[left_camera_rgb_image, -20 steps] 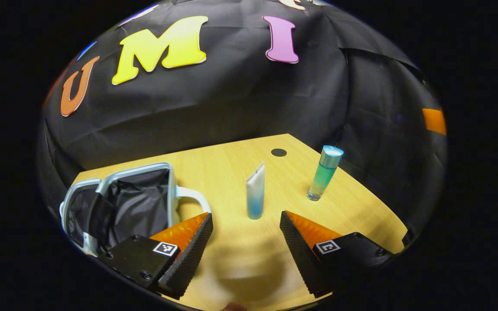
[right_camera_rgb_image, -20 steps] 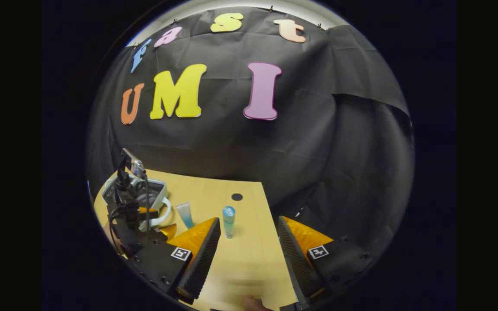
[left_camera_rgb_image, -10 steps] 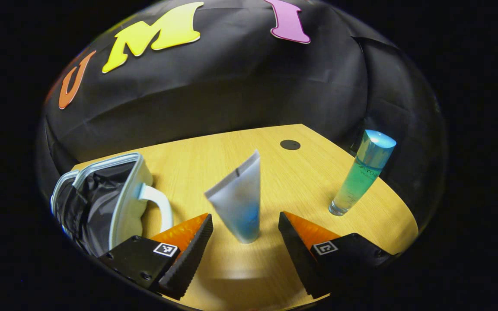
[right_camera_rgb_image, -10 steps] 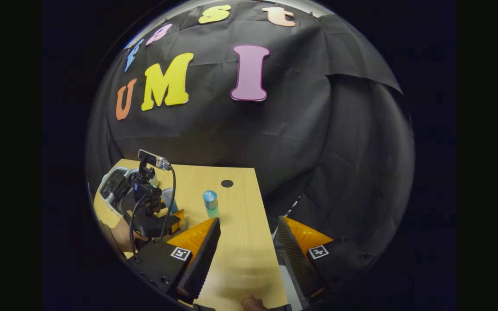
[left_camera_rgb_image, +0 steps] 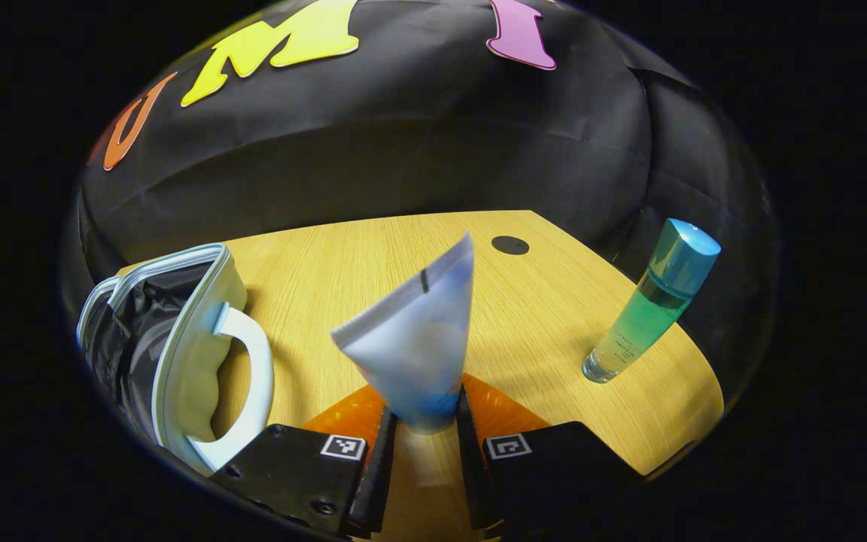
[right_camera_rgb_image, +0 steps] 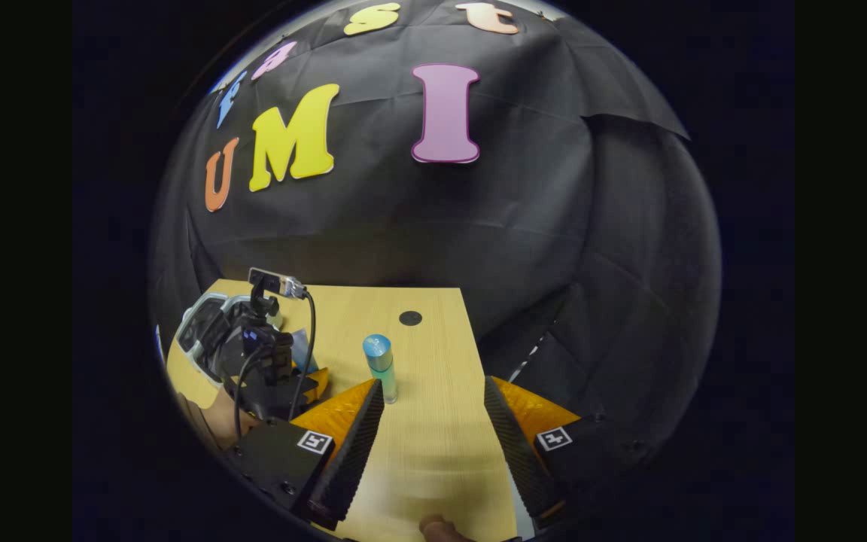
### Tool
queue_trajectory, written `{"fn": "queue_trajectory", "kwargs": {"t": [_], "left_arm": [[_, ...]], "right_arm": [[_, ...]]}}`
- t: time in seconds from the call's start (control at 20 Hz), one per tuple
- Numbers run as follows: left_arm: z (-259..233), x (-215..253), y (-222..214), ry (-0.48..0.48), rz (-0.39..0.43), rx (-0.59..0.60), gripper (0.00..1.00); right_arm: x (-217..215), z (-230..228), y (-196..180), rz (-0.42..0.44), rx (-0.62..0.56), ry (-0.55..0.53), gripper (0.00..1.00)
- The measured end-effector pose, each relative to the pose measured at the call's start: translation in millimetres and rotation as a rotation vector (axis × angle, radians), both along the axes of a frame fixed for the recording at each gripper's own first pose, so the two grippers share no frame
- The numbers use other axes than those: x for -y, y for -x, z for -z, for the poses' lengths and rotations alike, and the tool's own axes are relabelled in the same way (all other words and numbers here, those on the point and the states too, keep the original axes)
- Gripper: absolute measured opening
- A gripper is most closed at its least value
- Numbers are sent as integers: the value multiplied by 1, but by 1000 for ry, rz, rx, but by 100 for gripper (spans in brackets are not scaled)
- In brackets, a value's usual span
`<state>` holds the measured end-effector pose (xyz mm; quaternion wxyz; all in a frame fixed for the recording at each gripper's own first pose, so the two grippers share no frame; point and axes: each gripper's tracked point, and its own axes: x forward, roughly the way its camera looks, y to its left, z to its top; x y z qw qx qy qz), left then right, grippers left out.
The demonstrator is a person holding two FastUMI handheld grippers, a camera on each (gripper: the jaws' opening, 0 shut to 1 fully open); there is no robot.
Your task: First open the suitcase, pack the skin care products into it, and then close the suitcase.
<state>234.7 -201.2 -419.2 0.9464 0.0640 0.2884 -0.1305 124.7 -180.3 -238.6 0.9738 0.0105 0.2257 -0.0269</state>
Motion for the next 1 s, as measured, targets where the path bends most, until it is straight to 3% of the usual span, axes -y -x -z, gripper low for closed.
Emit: {"fn": "queue_trajectory", "kwargs": {"t": [0.05, 0.15, 0.2, 0.25, 0.6, 0.8, 1.0], "left_arm": [[-6, -2, 4, -8, -1, 4, 44], [-22, -3, 13, -3, -1, 11, 43], [-34, -5, 20, 4, -2, 25, 51], [-47, -8, 26, 8, -3, 36, 43], [-121, -68, 104, 13, -65, 71, 42], [-131, -120, 144, -27, -130, 40, 43], [-142, -165, 166, -39, -197, 13, 42]], "right_arm": [[-6, 2, -2, -16, -2, -12, 80], [-15, 7, -10, -36, -6, -25, 80], [-20, 11, -16, -44, -4, -28, 80], [-24, 14, -24, -54, -3, -31, 80], [-57, 70, -83, -105, -15, -46, 80], [-62, 123, -109, -75, -101, -47, 81], [-58, 141, -133, -5, -105, -53, 79]]}}
